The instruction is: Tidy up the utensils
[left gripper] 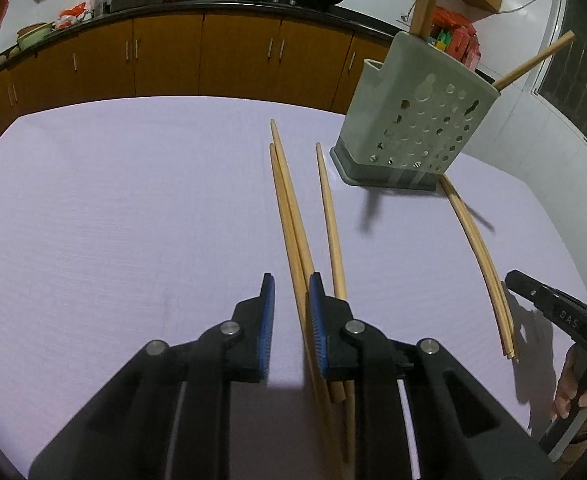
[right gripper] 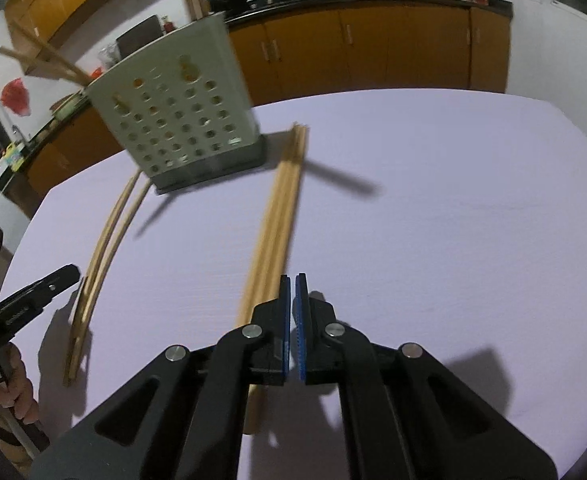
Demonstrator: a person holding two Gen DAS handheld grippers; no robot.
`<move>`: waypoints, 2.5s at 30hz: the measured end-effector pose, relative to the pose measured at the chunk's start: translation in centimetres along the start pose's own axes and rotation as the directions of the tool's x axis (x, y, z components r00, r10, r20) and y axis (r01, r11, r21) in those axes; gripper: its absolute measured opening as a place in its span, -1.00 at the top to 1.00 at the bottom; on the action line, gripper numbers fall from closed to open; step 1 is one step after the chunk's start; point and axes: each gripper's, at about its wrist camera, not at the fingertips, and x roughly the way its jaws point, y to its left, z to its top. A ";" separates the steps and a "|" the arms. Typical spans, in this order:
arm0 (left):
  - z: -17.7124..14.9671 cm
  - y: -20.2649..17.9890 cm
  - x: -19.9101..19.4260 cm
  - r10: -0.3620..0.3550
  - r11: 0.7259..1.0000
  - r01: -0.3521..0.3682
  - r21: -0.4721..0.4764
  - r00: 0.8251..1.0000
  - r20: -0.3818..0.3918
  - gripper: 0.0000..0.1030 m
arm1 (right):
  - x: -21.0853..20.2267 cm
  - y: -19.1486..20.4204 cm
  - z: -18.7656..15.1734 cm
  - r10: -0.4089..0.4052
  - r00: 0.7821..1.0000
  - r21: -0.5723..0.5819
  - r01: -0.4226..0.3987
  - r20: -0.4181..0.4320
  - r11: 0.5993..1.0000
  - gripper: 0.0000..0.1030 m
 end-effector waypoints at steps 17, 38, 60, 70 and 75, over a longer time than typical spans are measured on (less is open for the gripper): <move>-0.5 -0.4 0.4 -0.006 1.000 0.006 0.014 1.000 -0.019 0.65 | -0.1 -1.2 -0.3 -0.201 0.979 -0.014 0.202 0.016 0.979 0.85; -0.2 0.9 0.7 0.161 0.987 -0.161 0.028 0.987 -0.010 0.85 | -0.6 -1.9 -0.8 -0.250 0.967 -0.067 0.253 0.050 0.965 0.85; 0.0 3.6 0.0 0.164 0.986 -0.165 -0.025 0.986 -0.007 0.74 | -0.4 -2.7 -0.7 -0.265 0.963 -0.058 0.267 0.049 0.962 0.84; 0.0 3.7 -0.1 0.164 0.986 -0.164 -0.025 0.986 -0.007 0.73 | -0.4 -2.7 -0.6 -0.267 0.963 -0.060 0.269 0.050 0.961 0.84; 0.0 3.7 -0.1 0.165 0.986 -0.165 -0.024 0.986 -0.007 0.73 | -0.4 -2.8 -0.7 -0.265 0.963 -0.059 0.268 0.050 0.962 0.84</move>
